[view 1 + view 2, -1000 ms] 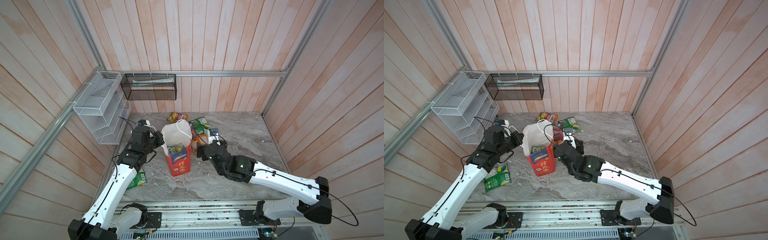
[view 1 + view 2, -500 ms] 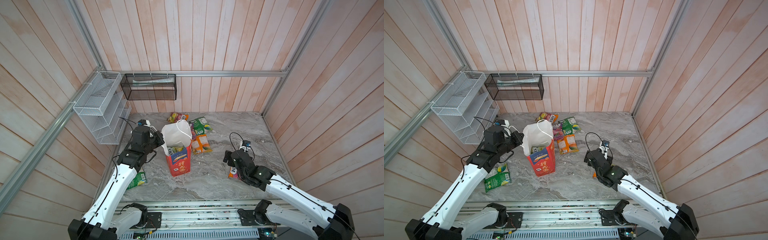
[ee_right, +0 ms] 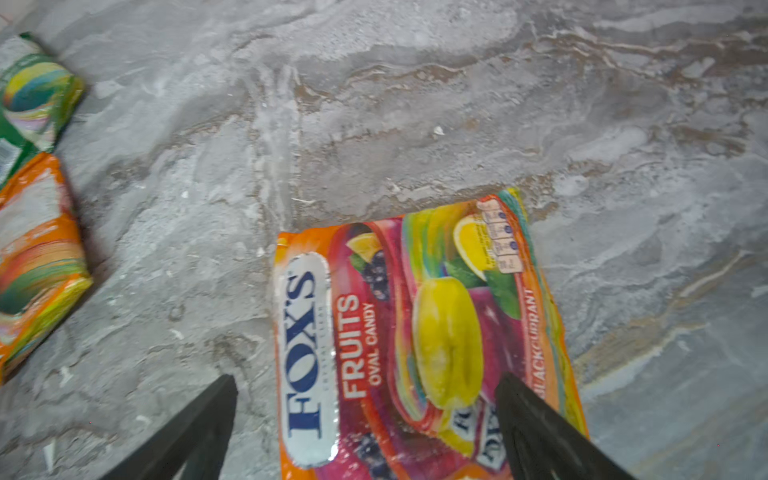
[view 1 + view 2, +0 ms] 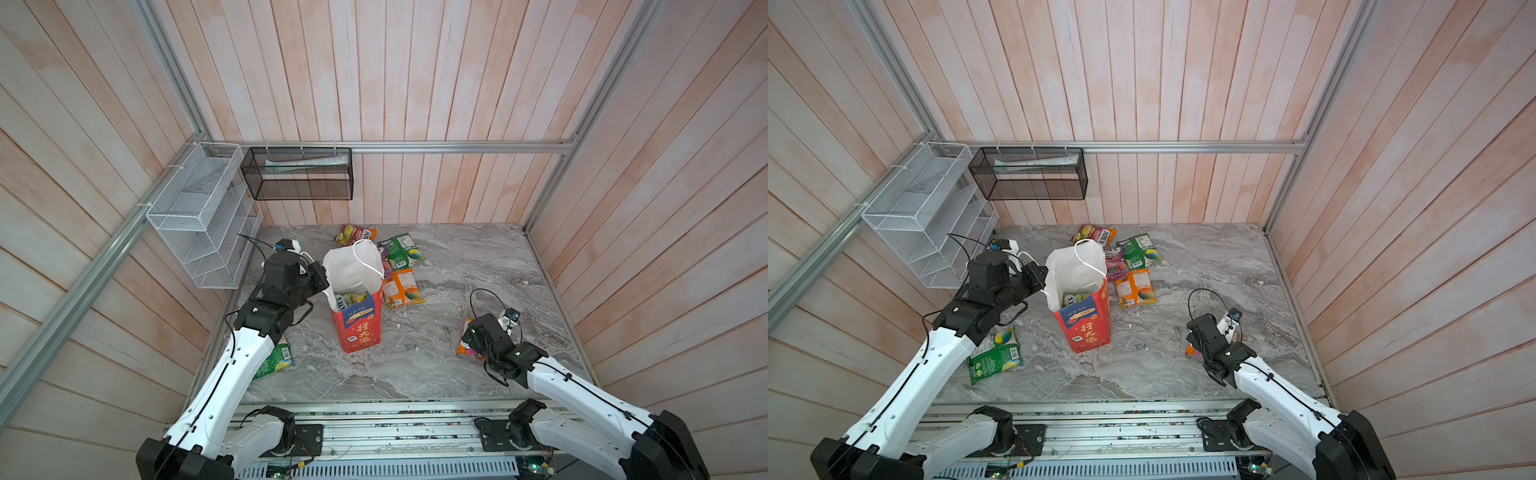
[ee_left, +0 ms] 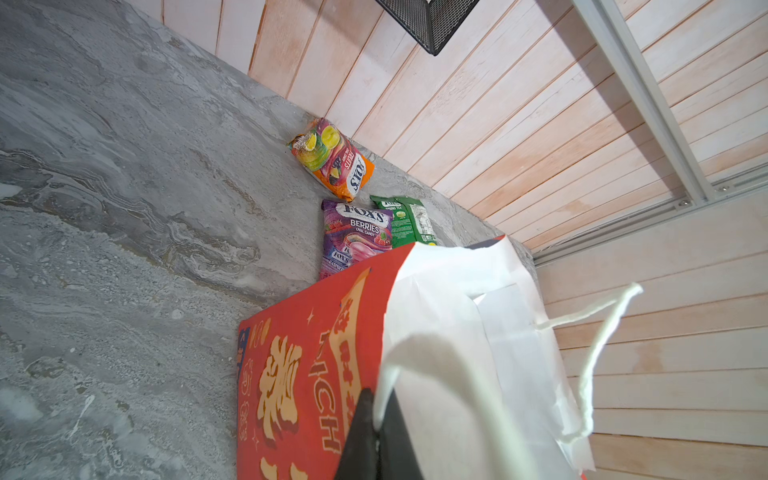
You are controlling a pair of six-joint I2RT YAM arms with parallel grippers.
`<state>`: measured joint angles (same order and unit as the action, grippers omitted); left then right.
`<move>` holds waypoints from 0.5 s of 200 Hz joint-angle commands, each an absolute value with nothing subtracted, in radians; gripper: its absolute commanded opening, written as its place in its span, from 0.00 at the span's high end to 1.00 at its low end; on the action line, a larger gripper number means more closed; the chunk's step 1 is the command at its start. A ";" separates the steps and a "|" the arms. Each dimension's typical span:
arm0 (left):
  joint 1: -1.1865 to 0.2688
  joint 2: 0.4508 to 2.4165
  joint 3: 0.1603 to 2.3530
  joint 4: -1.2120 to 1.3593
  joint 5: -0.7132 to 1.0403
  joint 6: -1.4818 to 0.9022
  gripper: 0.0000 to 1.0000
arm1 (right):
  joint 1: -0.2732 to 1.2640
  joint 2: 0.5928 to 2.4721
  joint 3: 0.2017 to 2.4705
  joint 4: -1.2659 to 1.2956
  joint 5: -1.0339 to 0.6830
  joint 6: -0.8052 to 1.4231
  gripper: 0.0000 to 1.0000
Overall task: Place the snacks into the paper bag
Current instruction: 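Withdraw the right gripper toward the orange-pink Fox's Fruits packet, then lower the right gripper onto the Fox's Fruits packet and grasp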
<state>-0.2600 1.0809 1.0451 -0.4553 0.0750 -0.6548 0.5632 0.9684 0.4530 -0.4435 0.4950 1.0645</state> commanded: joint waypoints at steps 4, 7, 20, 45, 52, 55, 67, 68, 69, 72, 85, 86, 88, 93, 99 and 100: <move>-0.260 1.088 1.029 -0.451 0.098 -0.647 1.00 | 0.532 0.962 0.431 -0.454 0.466 1.093 0.02; -0.259 1.086 1.029 -0.452 0.098 -0.647 1.00 | 0.531 0.963 0.428 -0.454 0.468 1.094 0.02; -0.259 1.085 1.029 -0.452 0.098 -0.647 1.00 | 0.526 0.972 0.418 -0.439 0.466 1.093 0.02; -0.259 1.082 1.029 -0.453 0.098 -0.647 1.00 | 0.514 1.015 0.416 -0.419 0.456 1.082 0.02; -0.261 1.081 1.028 -0.453 0.099 -0.647 1.00 | 0.512 1.024 0.416 -0.414 0.454 1.077 0.02; -0.260 1.081 1.028 -0.453 0.098 -0.647 1.00 | 0.512 1.029 0.416 -0.413 0.454 1.078 0.02; -0.259 1.081 1.029 -0.454 0.098 -0.647 1.00 | 0.512 1.039 0.405 -0.395 0.447 1.080 0.03; -0.260 1.081 1.029 -0.454 0.098 -0.647 1.00 | 0.512 1.040 0.404 -0.392 0.445 1.080 0.03; -0.260 1.081 1.029 -0.454 0.098 -0.647 1.00 | 0.512 1.042 0.403 -0.390 0.445 1.079 0.03; -0.261 1.080 1.029 -0.454 0.098 -0.647 1.00 | 0.512 1.045 0.400 -0.383 0.443 1.077 0.03; -0.260 1.077 1.028 -0.455 0.098 -0.647 1.00 | 0.510 1.070 0.399 -0.366 0.443 1.070 0.05; -0.260 1.077 1.029 -0.454 0.097 -0.647 1.00 | 0.510 1.072 0.400 -0.365 0.443 1.069 0.05; -0.260 1.077 1.029 -0.454 0.097 -0.647 1.00 | 0.511 1.074 0.399 -0.365 0.443 1.068 0.06; -0.261 1.075 1.029 -0.455 0.096 -0.647 1.00 | 0.511 1.088 0.402 -0.360 0.444 1.066 0.07; -0.261 1.074 1.029 -0.454 0.095 -0.647 1.00 | 0.511 1.105 0.406 -0.353 0.443 1.060 0.08; -0.261 1.074 1.029 -0.455 0.095 -0.647 1.00 | 0.511 1.105 0.406 -0.353 0.443 1.060 0.08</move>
<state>-0.2600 1.0809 1.0451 -0.4553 0.0750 -0.6548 0.5152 1.0580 0.4149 -0.3836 0.4618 1.0687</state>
